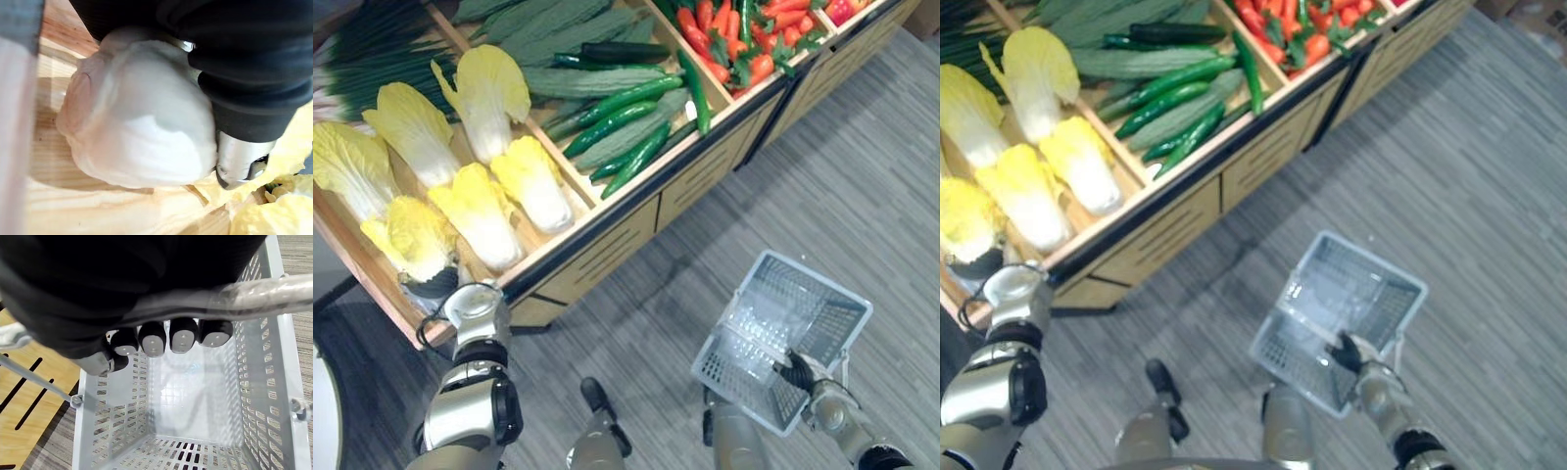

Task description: Pick vegetable in the basket

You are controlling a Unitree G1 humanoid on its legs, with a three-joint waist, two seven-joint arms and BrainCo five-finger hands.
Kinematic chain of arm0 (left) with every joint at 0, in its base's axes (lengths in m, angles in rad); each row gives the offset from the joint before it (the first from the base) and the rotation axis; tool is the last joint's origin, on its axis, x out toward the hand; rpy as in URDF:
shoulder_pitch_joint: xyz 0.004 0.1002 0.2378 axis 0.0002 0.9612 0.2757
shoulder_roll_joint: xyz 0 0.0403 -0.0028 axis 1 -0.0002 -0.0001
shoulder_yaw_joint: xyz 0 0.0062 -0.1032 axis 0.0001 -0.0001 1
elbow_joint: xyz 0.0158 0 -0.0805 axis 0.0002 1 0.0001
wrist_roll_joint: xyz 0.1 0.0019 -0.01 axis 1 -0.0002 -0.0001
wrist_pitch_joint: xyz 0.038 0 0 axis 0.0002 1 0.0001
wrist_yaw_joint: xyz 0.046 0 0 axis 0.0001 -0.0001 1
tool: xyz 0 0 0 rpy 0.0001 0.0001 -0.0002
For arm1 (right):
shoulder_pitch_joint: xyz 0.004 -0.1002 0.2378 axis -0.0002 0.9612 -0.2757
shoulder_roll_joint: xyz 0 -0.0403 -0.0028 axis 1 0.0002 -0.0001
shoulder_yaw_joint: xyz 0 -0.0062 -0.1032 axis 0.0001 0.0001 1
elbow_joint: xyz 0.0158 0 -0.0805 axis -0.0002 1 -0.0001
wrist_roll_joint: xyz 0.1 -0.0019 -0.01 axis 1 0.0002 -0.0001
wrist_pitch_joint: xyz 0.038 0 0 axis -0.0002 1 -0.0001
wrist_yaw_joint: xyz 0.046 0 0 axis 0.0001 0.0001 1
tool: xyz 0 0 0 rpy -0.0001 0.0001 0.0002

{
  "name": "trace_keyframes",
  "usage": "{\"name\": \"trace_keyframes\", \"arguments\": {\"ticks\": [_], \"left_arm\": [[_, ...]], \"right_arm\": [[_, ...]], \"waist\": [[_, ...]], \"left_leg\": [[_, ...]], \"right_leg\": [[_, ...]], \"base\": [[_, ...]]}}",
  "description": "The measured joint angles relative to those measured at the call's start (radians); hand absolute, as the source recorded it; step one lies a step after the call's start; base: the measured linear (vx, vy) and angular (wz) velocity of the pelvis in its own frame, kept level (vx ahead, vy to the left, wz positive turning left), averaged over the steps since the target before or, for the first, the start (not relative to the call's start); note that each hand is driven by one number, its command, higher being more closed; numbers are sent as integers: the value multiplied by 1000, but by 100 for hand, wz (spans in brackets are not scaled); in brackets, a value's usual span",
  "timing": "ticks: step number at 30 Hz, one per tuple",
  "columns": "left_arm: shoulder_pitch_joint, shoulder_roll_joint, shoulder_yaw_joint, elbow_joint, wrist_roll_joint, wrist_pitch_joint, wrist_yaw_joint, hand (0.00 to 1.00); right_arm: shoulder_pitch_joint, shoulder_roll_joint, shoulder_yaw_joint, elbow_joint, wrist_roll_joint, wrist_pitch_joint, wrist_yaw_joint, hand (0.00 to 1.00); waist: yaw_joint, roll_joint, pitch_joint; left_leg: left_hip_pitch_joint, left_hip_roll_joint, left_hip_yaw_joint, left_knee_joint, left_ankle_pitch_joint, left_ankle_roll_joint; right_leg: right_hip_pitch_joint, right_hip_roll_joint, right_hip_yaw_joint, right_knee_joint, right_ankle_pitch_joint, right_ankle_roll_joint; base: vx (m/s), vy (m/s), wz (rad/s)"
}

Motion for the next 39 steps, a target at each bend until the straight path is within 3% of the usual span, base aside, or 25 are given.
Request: {"name": "trace_keyframes", "arguments": {"ticks": [12,20,29,39], "left_arm": [[4,30,28,15,-49,10,-73,100],[64,-25,-64,-124,-86,10,-115,100],[181,-197,-163,-458,-68,-10,-117,100],[304,-338,-180,-714,-66,-6,-113,100]], "right_arm": [[-6,-1,5,-2,0,2,26,100],[5,-1,1,-7,0,18,27,100],[44,17,-42,-28,-6,42,25,100],[100,32,-83,-69,-8,62,26,100]], "waist": [[-1,7,-4],[0,2,-3],[0,7,-6],[0,12,-11]], "left_leg": [[8,-1,-9,4,-1,-1],[27,-9,-39,4,0,0],[44,-19,-70,4,3,3],[51,-18,-89,-1,5,7]], "right_leg": [[15,-1,-9,0,5,1],[54,-13,-37,-1,5,4],[84,-25,-57,6,4,5],[96,-28,-68,22,-7,8]], "base": [[28,-10,2],[11,-4,10],[1,0,6],[6,1,4]]}}
